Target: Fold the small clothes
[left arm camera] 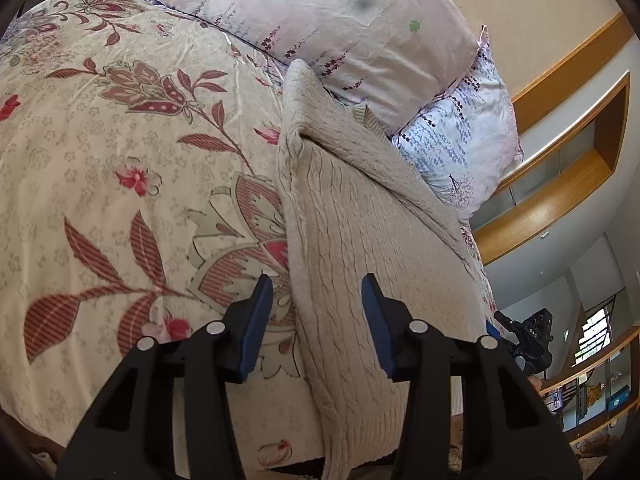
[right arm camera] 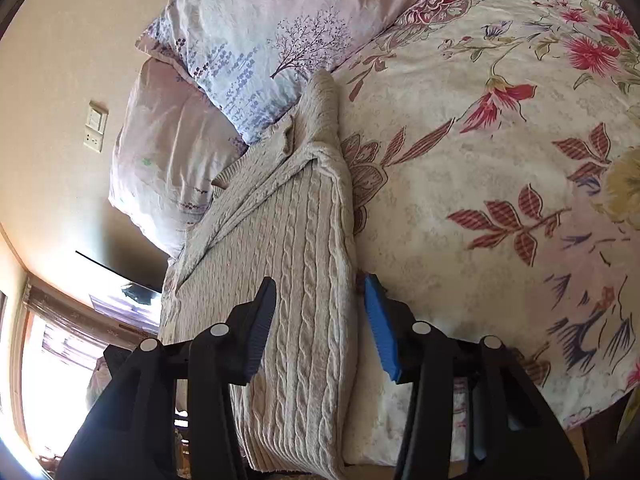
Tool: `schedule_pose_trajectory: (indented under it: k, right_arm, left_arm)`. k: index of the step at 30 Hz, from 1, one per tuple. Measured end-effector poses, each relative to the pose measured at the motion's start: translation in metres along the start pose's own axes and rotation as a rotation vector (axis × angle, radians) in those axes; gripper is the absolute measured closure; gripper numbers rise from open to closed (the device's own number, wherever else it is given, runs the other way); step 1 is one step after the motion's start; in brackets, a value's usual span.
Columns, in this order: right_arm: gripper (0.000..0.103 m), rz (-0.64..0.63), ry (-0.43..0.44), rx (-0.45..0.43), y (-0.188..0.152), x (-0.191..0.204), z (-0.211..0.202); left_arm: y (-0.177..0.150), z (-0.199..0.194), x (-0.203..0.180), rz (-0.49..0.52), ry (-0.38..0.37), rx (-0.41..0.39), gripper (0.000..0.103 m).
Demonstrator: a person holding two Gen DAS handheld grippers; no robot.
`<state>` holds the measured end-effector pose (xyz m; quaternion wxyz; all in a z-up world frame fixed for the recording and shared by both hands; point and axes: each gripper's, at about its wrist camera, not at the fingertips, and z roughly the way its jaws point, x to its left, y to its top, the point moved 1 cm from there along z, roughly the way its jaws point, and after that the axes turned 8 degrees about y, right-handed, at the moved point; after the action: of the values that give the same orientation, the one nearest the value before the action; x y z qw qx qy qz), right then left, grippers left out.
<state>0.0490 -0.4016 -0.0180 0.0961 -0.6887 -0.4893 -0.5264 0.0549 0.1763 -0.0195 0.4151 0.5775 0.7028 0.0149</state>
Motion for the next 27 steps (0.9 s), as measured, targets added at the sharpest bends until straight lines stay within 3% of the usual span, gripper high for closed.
schedule_pose_trajectory:
  k: [4,13,17,22,27]
  right_arm:
    - [0.062,-0.012,0.034,0.039,-0.013,0.004,0.000]
    - [0.069,-0.042,0.186,0.156,-0.055,0.020,0.001]
    - [0.078,-0.062,0.192,0.199,-0.071,0.025,0.006]
    - [0.088,-0.054,0.205,0.194,-0.076,0.023,0.002]
    - [0.095,-0.137,0.167,0.191,-0.081,0.034,0.001]
  left_arm:
    - [-0.019,-0.003,-0.007,0.020,-0.027,0.034,0.071]
    - [-0.063,-0.013,-0.025,0.061,-0.121,0.115,0.074]
    - [-0.072,-0.013,-0.031,0.072,-0.130,0.128,0.077]
    - [-0.071,-0.011,-0.035,0.079,-0.121,0.138,0.078]
    - [-0.069,-0.005,-0.037,0.089,-0.091,0.144,0.094]
